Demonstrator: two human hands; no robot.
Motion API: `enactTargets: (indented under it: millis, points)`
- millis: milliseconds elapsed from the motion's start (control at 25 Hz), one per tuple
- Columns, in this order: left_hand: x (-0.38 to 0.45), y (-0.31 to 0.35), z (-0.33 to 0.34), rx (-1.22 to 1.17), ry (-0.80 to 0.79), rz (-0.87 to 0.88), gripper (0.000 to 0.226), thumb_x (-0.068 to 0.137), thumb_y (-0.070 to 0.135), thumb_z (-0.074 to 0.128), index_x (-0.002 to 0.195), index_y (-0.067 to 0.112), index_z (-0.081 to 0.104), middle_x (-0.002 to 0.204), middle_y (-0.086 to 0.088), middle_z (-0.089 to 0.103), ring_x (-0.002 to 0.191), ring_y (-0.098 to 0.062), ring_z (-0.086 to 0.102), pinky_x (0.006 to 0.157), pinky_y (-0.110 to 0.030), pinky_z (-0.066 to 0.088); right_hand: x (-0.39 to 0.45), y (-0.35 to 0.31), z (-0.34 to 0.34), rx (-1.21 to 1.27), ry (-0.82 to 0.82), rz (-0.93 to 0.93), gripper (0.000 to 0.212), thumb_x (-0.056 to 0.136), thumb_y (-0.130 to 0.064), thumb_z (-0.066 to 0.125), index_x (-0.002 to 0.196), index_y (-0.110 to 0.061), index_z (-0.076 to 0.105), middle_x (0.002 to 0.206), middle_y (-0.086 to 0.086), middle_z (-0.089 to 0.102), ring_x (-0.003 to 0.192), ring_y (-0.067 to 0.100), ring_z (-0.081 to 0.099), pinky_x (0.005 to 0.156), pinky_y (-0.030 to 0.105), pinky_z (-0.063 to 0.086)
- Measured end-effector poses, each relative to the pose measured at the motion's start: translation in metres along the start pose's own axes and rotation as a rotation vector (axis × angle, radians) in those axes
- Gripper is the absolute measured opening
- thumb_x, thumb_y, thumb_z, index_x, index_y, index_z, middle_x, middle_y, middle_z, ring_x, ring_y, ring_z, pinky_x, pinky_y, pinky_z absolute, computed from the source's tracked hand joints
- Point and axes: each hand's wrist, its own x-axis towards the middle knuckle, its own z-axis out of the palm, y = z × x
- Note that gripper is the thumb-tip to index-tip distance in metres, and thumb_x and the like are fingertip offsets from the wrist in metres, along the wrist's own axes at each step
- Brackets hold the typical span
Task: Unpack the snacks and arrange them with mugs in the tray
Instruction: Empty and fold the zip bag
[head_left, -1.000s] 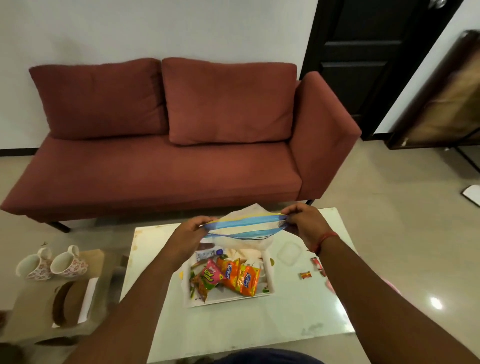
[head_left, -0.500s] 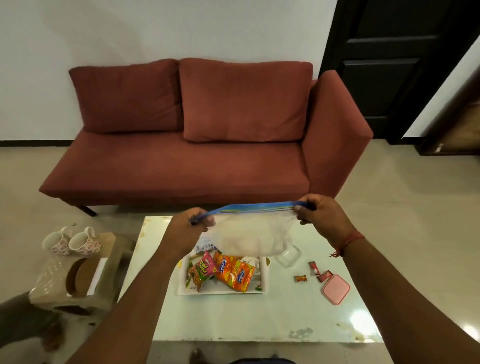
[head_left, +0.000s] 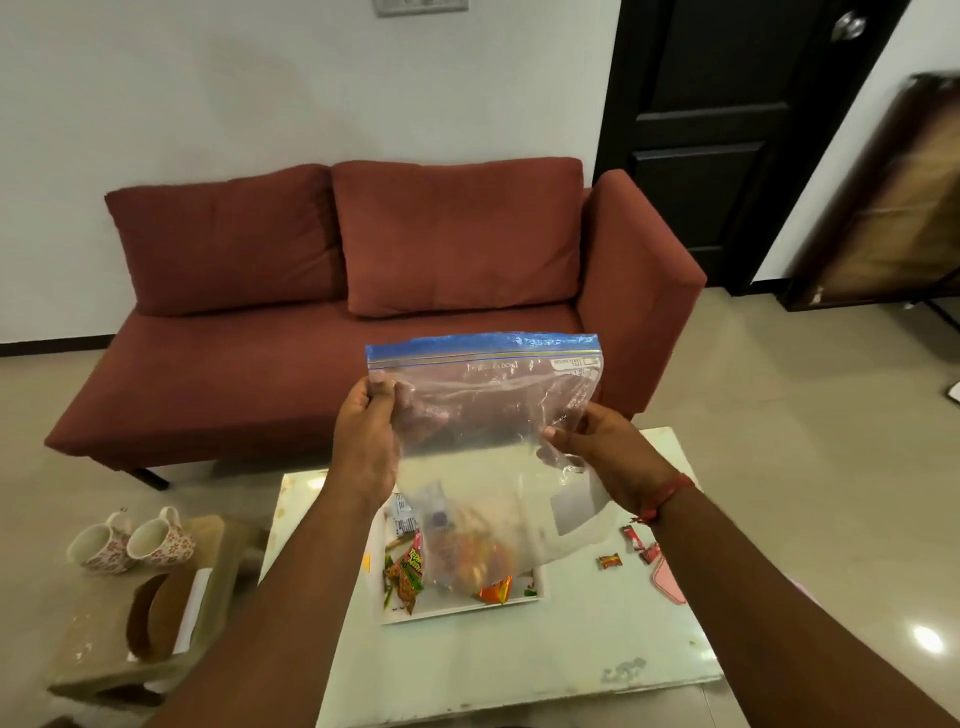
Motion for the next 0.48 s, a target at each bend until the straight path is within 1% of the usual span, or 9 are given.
enactTargets:
  millis: [40,80,160,200,240,320,400,440,480]
  points:
    - [-0.002,0.002,-0.01,-0.047,-0.039,-0.044,0.025,0.092,0.044,0.059,0.088,0.02,0.063,0.075,0.0,0.063,0.067,-0.016,0.068,0.067,-0.042,0.062,0.0,0.001,0.011,0.055,0.074,-0.018,0.015,0.089,0.001,0.064,0.103,0.0,0.061,0.079,0.008,0.064,0.065,0.018,0.062,0.069,0.034,0.048]
    - [-0.006,0.001,-0.021,-0.06,-0.073,-0.106,0.032,0.084,0.048,0.066,0.099,0.019,0.064,0.085,-0.004,0.07,0.077,-0.02,0.073,0.07,-0.044,0.062,0.0,0.001,0.019,0.101,0.142,-0.03,0.012,0.09,0.004,0.062,0.102,0.002,0.06,0.074,0.008,0.061,0.063,0.019,0.056,0.073,0.04,0.046]
    - [-0.014,-0.007,-0.043,0.064,-0.125,-0.224,0.047,0.077,0.046,0.075,0.113,0.018,0.062,0.103,-0.005,0.076,0.09,-0.022,0.075,0.073,-0.044,0.062,0.0,0.002,0.035,0.116,0.212,-0.059,0.007,0.093,0.005,0.058,0.097,0.001,0.063,0.066,0.003,0.06,0.059,0.015,0.05,0.077,0.045,0.042]
    - [-0.018,-0.013,-0.051,0.18,-0.138,-0.245,0.043,0.081,0.039,0.075,0.115,0.015,0.063,0.102,-0.003,0.076,0.09,-0.019,0.075,0.075,-0.044,0.062,-0.001,0.002,0.041,0.097,0.215,-0.067,0.01,0.094,0.005,0.057,0.093,-0.002,0.063,0.062,-0.001,0.059,0.054,0.012,0.048,0.076,0.043,0.041]
    - [-0.018,-0.018,-0.057,0.302,-0.115,-0.22,0.031,0.088,0.029,0.072,0.113,0.014,0.064,0.093,0.0,0.076,0.084,-0.018,0.075,0.076,-0.044,0.062,-0.002,0.003,0.047,0.077,0.219,-0.065,0.013,0.094,0.005,0.056,0.09,-0.005,0.063,0.061,-0.002,0.058,0.052,0.01,0.048,0.076,0.041,0.041]
    - [-0.014,-0.018,-0.067,0.442,0.002,-0.105,0.004,0.097,0.015,0.062,0.098,0.016,0.066,0.072,0.005,0.071,0.069,-0.017,0.07,0.069,-0.039,0.063,-0.005,0.004,0.057,0.043,0.312,-0.064,0.016,0.095,0.006,0.055,0.088,-0.008,0.06,0.067,0.003,0.058,0.058,0.015,0.053,0.074,0.038,0.047]
    - [-0.006,-0.013,-0.075,0.444,0.1,0.015,0.009,0.099,0.012,0.057,0.097,0.02,0.062,0.068,0.006,0.068,0.062,-0.012,0.066,0.055,-0.023,0.057,-0.006,0.006,0.062,-0.011,0.476,-0.089,0.016,0.094,0.006,0.056,0.091,-0.009,0.053,0.075,0.007,0.059,0.065,0.021,0.057,0.067,0.031,0.051]
    - [-0.005,-0.011,-0.077,0.427,0.107,0.058,0.012,0.099,0.013,0.057,0.107,0.022,0.06,0.07,0.005,0.069,0.061,-0.007,0.065,0.053,-0.019,0.054,-0.008,0.008,0.066,-0.052,0.539,-0.101,0.016,0.094,0.005,0.057,0.092,-0.009,0.051,0.076,0.007,0.06,0.066,0.02,0.059,0.066,0.027,0.051]
    - [-0.005,-0.009,-0.078,0.425,0.102,0.083,0.022,0.1,0.016,0.056,0.12,0.024,0.056,0.072,0.006,0.07,0.06,-0.004,0.065,0.053,-0.017,0.053,-0.009,0.009,0.069,-0.097,0.582,-0.101,0.016,0.095,0.003,0.057,0.094,-0.01,0.049,0.078,0.007,0.061,0.066,0.018,0.061,0.065,0.025,0.051]
